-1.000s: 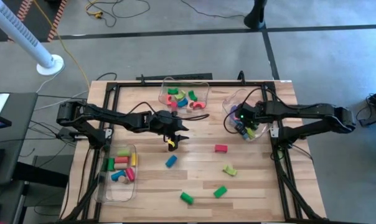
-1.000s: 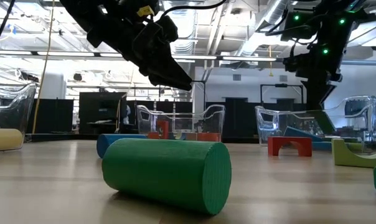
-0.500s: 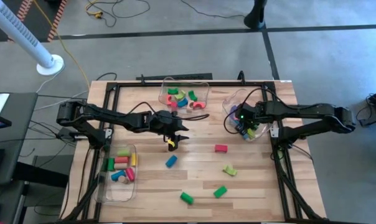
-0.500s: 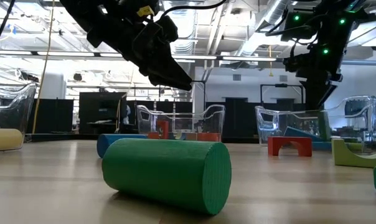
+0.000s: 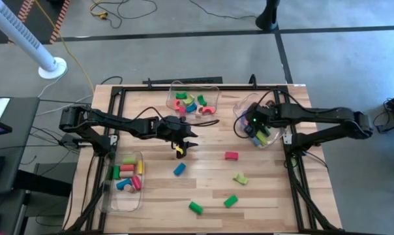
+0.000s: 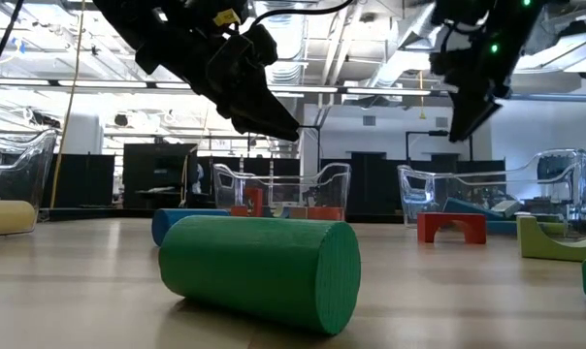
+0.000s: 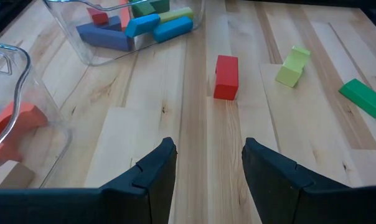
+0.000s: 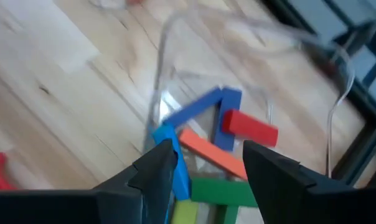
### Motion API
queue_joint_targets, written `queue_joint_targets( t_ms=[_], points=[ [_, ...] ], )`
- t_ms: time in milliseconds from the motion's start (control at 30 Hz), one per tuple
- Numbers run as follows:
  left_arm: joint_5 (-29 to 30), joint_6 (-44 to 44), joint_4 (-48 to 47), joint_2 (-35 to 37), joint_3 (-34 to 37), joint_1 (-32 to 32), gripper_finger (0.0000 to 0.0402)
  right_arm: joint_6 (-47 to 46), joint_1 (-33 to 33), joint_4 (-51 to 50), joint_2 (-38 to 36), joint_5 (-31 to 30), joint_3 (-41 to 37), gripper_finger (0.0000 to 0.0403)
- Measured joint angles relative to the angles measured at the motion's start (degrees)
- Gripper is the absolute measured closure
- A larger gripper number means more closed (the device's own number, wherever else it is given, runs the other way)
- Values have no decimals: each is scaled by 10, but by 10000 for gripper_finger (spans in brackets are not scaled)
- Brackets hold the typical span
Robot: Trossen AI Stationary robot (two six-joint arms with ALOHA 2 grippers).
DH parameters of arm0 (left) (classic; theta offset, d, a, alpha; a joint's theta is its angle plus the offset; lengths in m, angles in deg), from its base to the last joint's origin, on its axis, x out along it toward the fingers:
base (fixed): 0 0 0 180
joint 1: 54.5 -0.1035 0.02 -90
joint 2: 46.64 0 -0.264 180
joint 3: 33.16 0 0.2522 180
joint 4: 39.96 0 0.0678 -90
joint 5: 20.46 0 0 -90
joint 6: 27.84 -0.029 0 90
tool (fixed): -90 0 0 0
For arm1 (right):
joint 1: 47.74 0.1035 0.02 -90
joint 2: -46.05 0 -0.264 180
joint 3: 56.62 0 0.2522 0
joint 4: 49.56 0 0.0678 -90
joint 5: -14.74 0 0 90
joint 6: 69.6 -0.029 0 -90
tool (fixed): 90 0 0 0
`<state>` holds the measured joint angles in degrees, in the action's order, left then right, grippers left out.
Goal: Sort blocks by size
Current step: Put the red arch block into the middle transparent bin
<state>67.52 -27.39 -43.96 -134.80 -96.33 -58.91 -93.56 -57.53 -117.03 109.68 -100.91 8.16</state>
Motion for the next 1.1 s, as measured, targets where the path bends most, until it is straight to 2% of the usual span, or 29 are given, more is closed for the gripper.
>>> queue_joint_targets(
  t_ms=[133, 333, 500, 700, 867, 1100],
  points=[
    [0, 0, 0, 0, 0, 0, 226, 19, 47, 9, 0, -2, 26, 184],
    [0, 0, 0, 0, 0, 0, 227, 46, 153, 42, 0, 5, 38, 184],
    [0, 0, 0, 0, 0, 0, 226, 35, 234, 60, 6, 46, 38, 185],
    [0, 0, 0, 0, 0, 0, 227, 5, 326, 97, 22, 48, 38, 185],
    [0, 0, 0, 0, 0, 0, 227, 22, 381, 142, 59, 48, 38, 185],
    [0, 0, 0, 0, 0, 0, 226, 53, 426, 208, 151, 48, 38, 185]
  ],
)
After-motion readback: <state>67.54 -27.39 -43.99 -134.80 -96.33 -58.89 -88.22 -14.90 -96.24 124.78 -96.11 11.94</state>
